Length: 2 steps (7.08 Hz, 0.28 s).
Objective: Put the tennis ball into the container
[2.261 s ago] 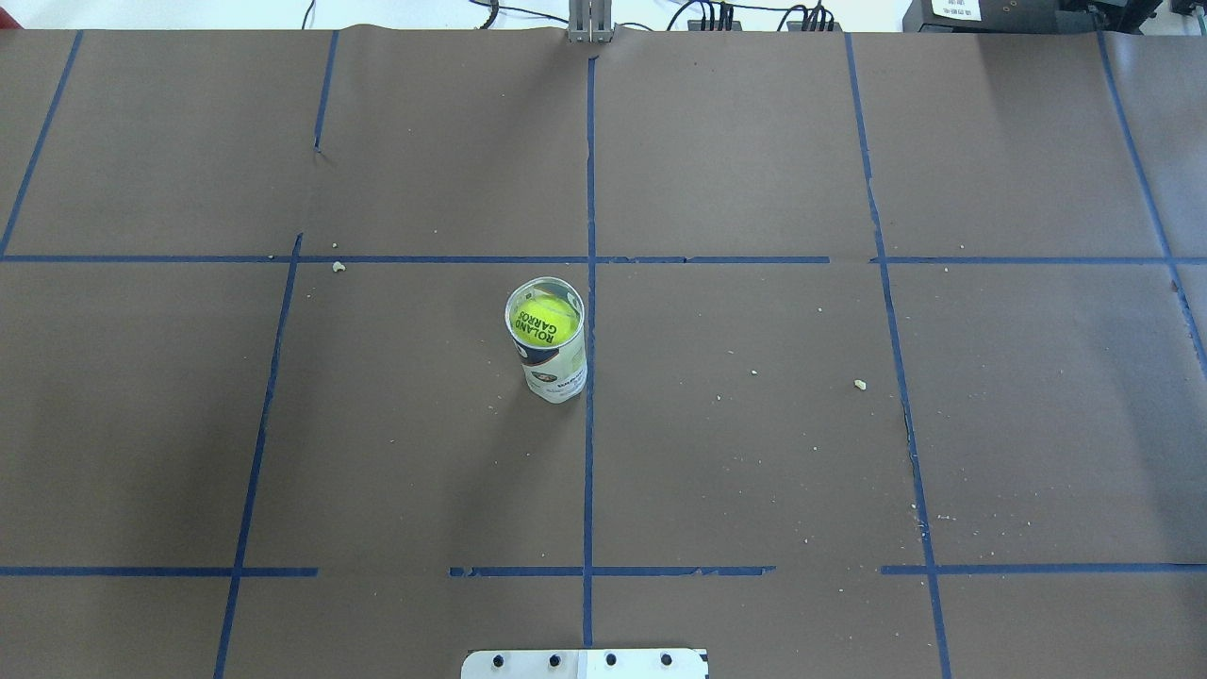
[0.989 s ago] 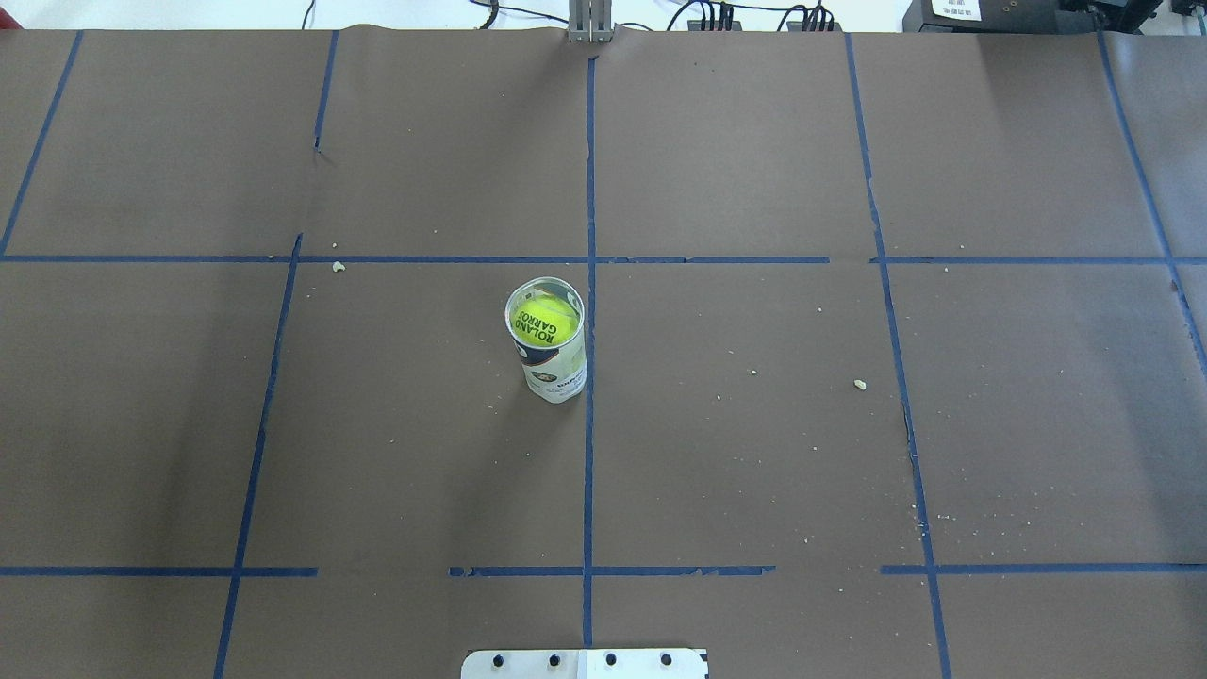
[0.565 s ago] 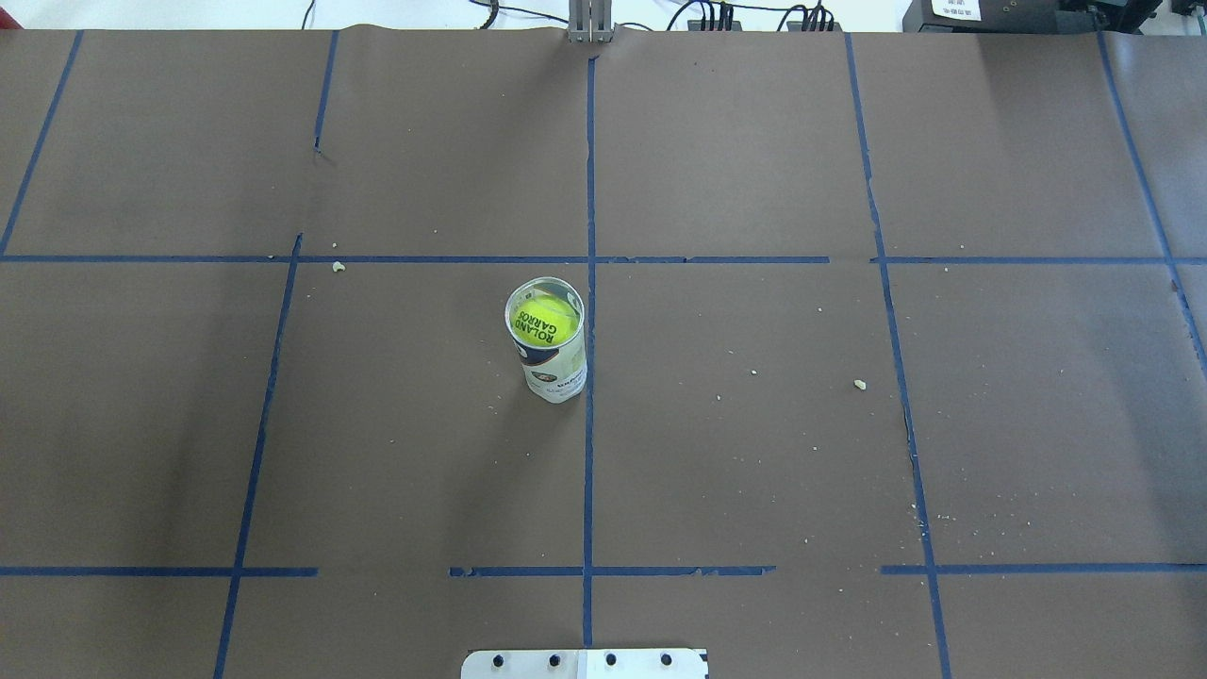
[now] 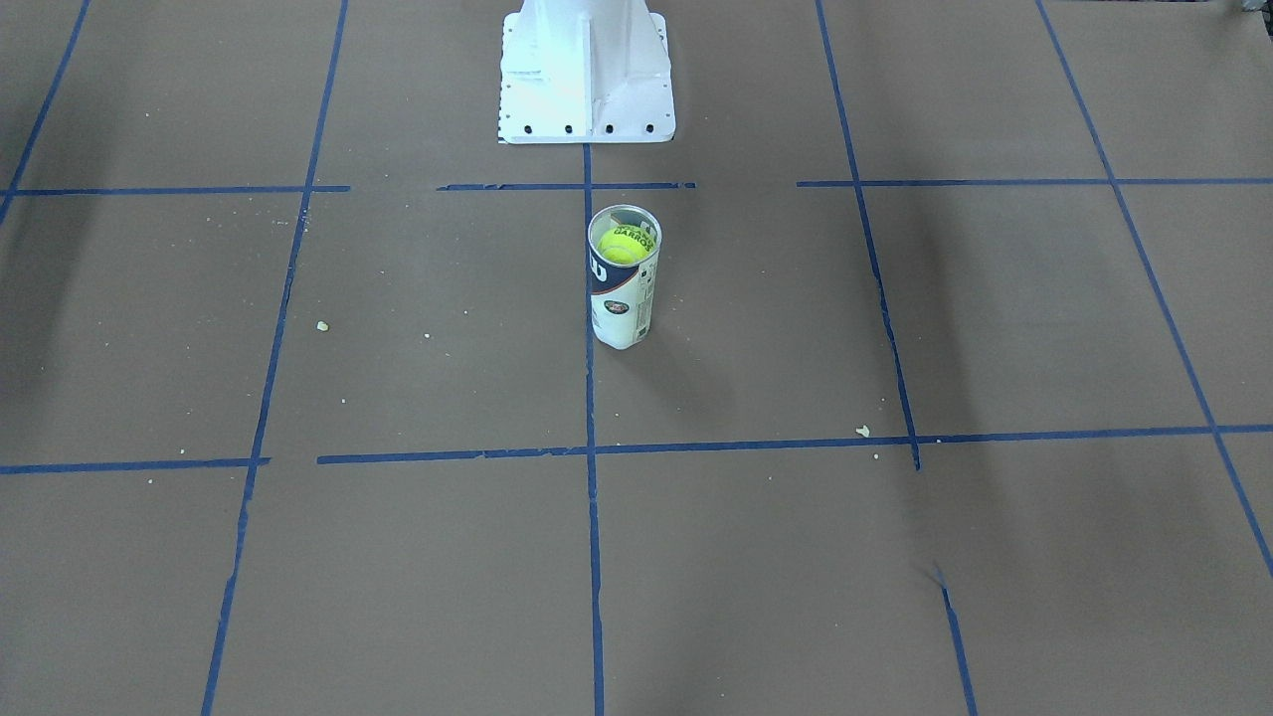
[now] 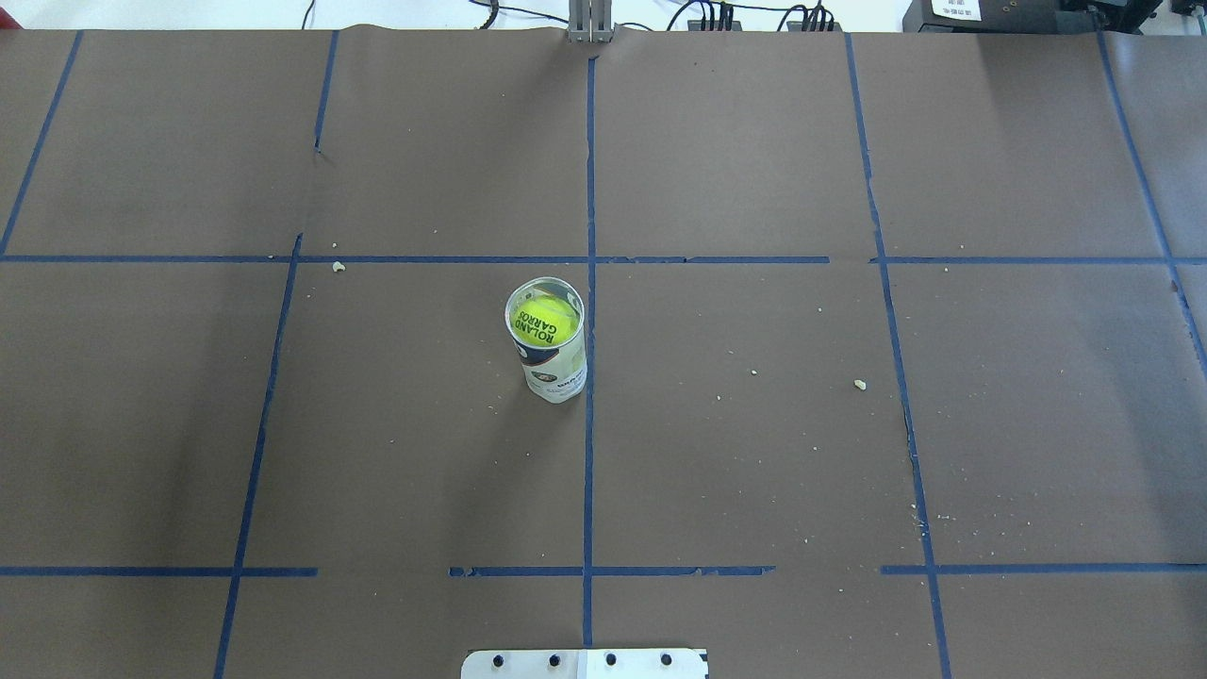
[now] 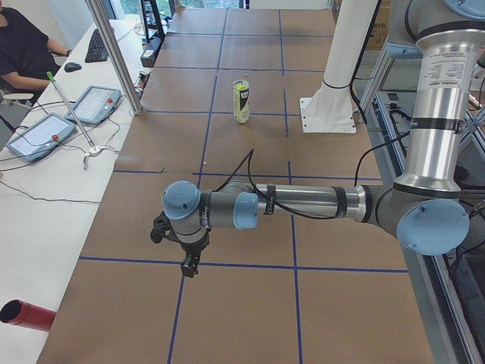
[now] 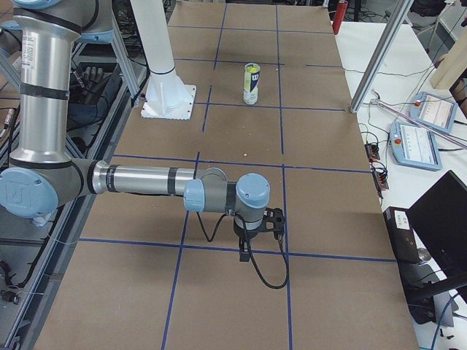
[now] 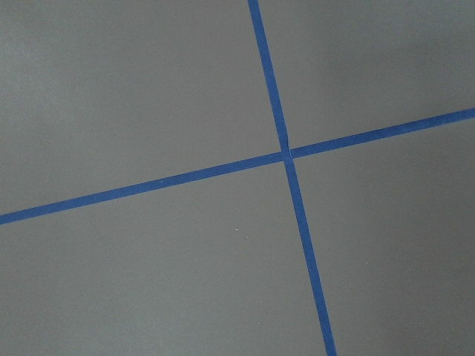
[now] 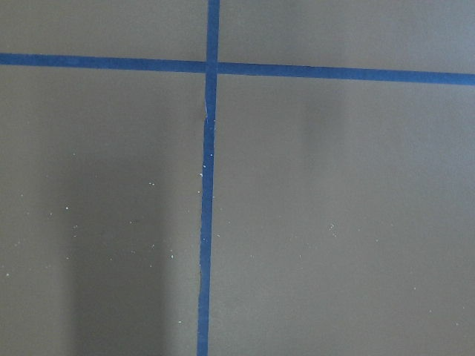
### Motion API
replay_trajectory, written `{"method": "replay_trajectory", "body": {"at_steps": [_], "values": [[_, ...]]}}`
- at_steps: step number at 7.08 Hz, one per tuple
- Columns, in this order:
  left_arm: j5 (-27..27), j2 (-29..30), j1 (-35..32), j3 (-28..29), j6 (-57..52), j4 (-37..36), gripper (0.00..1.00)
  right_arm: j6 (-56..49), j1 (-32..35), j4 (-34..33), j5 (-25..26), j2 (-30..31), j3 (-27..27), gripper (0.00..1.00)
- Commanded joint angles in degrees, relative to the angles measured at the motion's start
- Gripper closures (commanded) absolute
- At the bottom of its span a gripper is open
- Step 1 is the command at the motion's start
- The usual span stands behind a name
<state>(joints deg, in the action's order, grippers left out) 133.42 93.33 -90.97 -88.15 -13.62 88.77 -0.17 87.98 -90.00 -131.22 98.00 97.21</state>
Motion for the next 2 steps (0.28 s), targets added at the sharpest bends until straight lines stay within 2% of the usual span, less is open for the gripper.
{"method": "replay_trajectory", "body": {"at_steps": [1,2], "values": [[0.0,0.0,0.0,0.0,0.0,0.0,0.00,0.0,0.0,0.0,0.0,0.0,0.0,0.00],[0.0,0.0,0.0,0.0,0.0,0.0,0.00,0.0,0.0,0.0,0.0,0.0,0.0,0.00]]}}
